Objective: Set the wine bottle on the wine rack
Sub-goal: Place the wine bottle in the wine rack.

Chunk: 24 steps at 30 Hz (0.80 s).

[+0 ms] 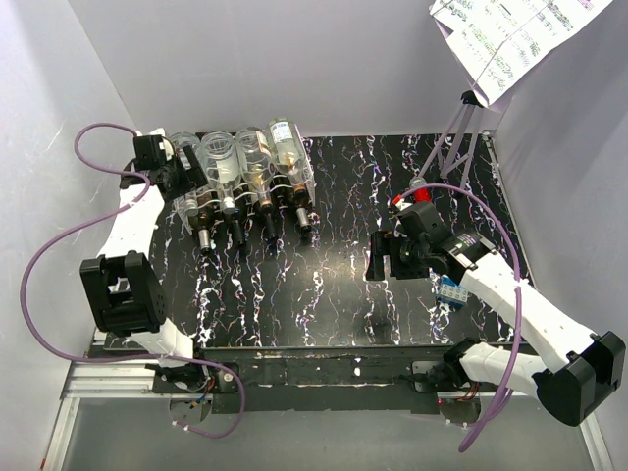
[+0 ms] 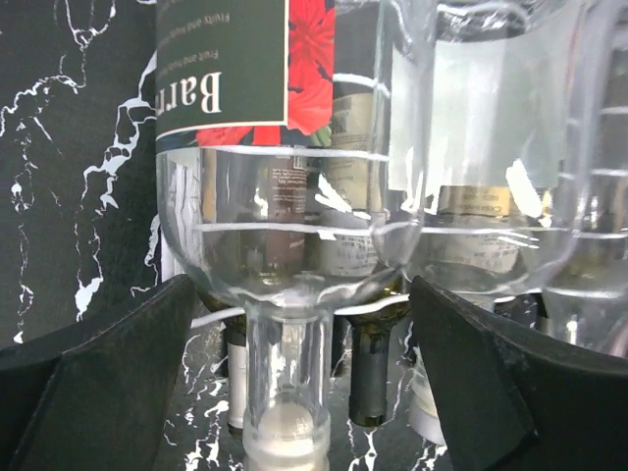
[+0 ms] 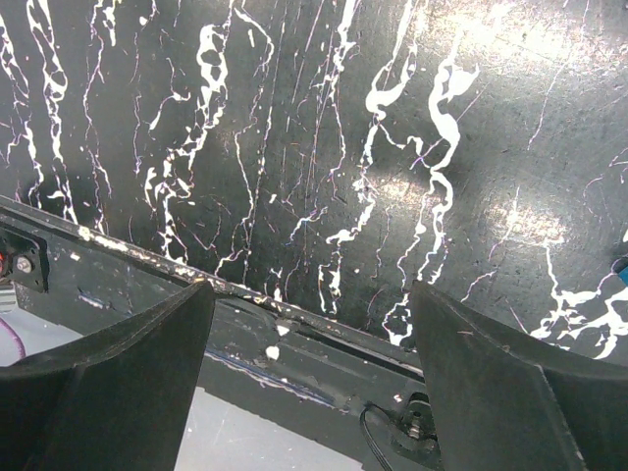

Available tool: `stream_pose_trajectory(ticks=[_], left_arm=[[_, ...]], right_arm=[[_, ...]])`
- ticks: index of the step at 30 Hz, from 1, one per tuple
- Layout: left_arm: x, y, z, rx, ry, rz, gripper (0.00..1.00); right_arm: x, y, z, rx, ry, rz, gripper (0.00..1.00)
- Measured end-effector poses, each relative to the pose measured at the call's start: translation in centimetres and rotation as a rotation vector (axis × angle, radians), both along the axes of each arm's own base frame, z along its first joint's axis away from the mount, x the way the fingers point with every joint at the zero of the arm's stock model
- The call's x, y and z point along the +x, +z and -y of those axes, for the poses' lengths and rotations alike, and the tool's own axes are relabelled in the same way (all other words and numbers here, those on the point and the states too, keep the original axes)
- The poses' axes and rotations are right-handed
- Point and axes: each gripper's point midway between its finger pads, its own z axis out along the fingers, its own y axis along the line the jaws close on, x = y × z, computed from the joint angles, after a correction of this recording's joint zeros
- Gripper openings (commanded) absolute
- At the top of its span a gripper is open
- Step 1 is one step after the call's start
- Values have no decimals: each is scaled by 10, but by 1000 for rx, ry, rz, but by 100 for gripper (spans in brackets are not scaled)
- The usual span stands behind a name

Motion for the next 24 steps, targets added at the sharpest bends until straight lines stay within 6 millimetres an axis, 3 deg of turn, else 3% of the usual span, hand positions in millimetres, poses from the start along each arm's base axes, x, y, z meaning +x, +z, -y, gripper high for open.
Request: stream_pose_trajectory(ticks=[3, 9, 14, 18, 24], left_arm=[[-3, 19, 0, 7, 6, 45, 98], [-11, 71, -2, 28, 24, 174, 95], [3, 99, -7, 37, 49, 257, 90], [23, 90, -16, 49, 89, 245, 88], [45, 31, -24, 59, 108, 120, 77]], right_arm=[[0, 0, 0, 0, 0, 0, 88], [0, 0, 0, 1, 1, -1, 88], [0, 0, 0, 1, 2, -1, 88], [-1, 0, 0, 1, 2, -2, 88], [-1, 1, 1, -3, 2, -5, 87]])
